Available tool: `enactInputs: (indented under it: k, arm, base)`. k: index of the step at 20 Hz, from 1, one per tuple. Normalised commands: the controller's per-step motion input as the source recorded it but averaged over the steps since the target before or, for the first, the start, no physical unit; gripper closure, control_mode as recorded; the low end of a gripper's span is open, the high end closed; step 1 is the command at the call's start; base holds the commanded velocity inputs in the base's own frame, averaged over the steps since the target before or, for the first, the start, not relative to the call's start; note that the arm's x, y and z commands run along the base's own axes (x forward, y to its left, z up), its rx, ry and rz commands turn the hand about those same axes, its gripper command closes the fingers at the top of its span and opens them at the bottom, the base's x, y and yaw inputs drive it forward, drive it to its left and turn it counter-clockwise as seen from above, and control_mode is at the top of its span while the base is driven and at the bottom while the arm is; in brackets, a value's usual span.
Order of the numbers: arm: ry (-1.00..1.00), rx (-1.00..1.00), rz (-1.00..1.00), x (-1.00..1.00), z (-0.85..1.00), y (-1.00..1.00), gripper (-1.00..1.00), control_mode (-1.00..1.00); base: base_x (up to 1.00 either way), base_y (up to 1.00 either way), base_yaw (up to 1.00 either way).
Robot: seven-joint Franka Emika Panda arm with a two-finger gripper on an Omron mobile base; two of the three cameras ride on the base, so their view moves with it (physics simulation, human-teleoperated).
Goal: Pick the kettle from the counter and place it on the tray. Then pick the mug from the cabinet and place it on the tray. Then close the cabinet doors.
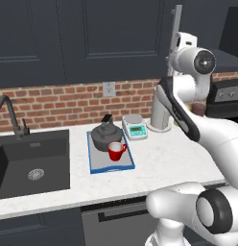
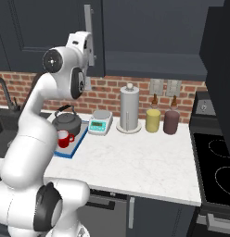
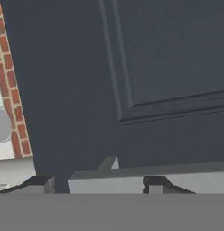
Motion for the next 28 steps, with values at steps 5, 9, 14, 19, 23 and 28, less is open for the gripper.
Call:
enactInputs:
  k: [5, 9, 14, 19, 23, 28]
  arm:
    - [0.00, 0.00, 0.11, -0.06, -0.11, 0.00, -1.00, -1.00]
    - [-0.01, 0.00, 0.10, -0.14, -0.01, 0.00, -1.00, -1.00]
    - [-0.02, 0.00, 0.04, -0.33, 0.07, -0.07, -1.00, -1.00]
    - [0.00, 0.00, 0.00, -0.60, 0.13, -0.09, -1.00, -1.00]
    - [-0.02, -0.05, 0.00, -0.74, 0.15, 0.00, -1.00, -1.00]
    - [-0.01, -0.10, 0.00, -0.66, 0.13, 0.00, -1.00, -1.00]
  base:
    - [0.00, 0.00, 0.00]
    - [0.00, 0.00, 0.00]
    - [0.00, 0.00, 0.00]
    - [0.00, 0.00, 0.00]
    - [0.00, 0.00, 0.00]
    - [0.00, 0.00, 0.00]
